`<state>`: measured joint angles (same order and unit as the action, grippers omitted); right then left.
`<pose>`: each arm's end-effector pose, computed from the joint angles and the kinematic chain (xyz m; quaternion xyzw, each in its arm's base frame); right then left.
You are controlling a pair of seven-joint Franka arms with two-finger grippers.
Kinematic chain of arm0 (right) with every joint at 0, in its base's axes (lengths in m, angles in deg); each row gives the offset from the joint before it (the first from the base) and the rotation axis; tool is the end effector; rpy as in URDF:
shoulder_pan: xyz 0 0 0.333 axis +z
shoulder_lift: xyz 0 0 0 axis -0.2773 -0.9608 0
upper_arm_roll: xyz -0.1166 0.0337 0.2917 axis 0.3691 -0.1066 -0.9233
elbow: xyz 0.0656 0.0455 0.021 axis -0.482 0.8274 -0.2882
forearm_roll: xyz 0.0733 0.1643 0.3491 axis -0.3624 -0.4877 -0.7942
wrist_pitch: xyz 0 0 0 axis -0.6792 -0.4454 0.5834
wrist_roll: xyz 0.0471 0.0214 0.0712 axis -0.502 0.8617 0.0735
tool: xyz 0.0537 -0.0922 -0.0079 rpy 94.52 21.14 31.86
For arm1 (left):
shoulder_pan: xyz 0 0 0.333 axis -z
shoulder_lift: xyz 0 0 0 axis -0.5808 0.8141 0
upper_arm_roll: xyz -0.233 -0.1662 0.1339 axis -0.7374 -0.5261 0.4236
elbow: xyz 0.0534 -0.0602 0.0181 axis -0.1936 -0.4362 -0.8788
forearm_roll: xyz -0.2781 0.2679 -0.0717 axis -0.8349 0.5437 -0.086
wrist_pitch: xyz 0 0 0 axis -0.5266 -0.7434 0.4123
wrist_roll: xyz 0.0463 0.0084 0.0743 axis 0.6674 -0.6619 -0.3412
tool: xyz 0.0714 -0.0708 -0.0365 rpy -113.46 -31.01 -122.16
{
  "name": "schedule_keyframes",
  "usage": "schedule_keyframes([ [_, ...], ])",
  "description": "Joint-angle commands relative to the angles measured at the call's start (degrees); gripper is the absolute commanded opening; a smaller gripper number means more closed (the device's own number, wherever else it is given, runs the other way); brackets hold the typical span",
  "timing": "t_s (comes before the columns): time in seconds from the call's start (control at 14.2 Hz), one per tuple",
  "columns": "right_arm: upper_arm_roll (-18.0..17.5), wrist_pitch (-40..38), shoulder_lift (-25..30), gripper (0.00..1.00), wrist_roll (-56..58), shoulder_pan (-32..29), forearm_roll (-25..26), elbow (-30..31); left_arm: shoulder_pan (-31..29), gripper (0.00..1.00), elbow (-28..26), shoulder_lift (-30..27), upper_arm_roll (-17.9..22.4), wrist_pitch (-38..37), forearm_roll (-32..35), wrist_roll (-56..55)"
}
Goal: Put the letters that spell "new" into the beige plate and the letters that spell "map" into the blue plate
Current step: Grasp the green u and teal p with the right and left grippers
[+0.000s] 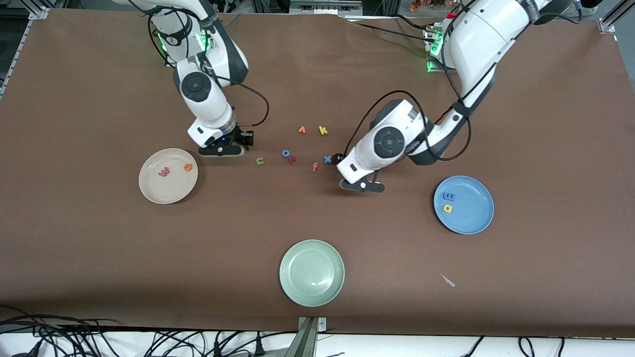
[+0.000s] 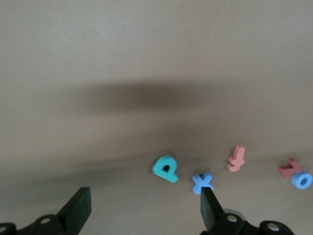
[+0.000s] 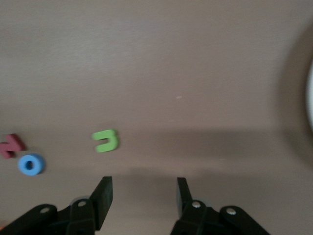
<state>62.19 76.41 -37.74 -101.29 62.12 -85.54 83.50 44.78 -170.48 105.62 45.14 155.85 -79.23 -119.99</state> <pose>0.4469 0.2784 0.2334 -0.9999 -0.0049 -0.0114 0.0111 0.5341 -0.3978 0.2217 0.9914 -0.0173 -0.1042 0.0767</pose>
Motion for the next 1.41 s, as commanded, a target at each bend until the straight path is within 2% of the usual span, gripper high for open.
schedule_keyframes([
  [0.0,0.4,3.1,-5.8,0.61,-2.0,2.7,0.2,-4.5,2.3,0.94,0.6,1.6,1.1,2.0,3.8,-3.7],
  [0.21,0.3,3.4,-6.6,0.63,0.0,3.3,2.0,-6.6,5.1,0.86,0.8,3.4,2.2,2.2,9.1,-3.7],
  [0.28,0.2,3.9,-6.7,0.63,1.2,3.3,2.6,-6.6,5.1,0.8,0.8,3.7,2.3,2.2,10.5,-3.7],
  [0.7,0.2,9.5,-9.6,0.63,3.0,3.7,2.9,-5.3,5.2,0.76,0.8,5.7,2.3,5.4,10.7,-3.7],
  [0.78,0.3,10.0,-9.7,0.63,3.0,3.8,2.9,-4.8,5.3,0.72,0.7,5.7,2.3,5.4,10.8,-3.7],
  [0.85,0.2,10.6,-9.7,0.63,3.0,3.8,2.9,-4.2,5.3,0.63,0.7,5.7,2.5,5.4,10.8,-3.7],
  [0.92,0.3,11.3,-9.7,0.63,3.0,3.8,2.9,-3.7,5.2,0.42,0.8,5.7,2.4,5.3,10.8,-3.5],
  [0.99,0.2,11.9,-9.8,0.63,3.0,3.8,2.9,-3.6,5.2,0.27,0.8,5.6,2.4,5.2,10.8,-3.5],
  [1.13,0.2,12.6,-10.5,0.62,2.9,3.9,2.9,-3.6,5.2,0.05,0.8,5.4,2.5,4.8,10.8,-3.5],
  [1.2,0.2,13.9,-11.0,0.61,2.8,4.2,2.8,-3.0,5.1,0.0,0.7,5.3,2.5,4.6,10.8,-3.5],
  [1.34,0.2,15.9,-11.7,0.56,2.9,4.2,2.8,-2.4,4.5,0.0,1.1,4.6,2.5,2.3,10.8,-3.1],
])
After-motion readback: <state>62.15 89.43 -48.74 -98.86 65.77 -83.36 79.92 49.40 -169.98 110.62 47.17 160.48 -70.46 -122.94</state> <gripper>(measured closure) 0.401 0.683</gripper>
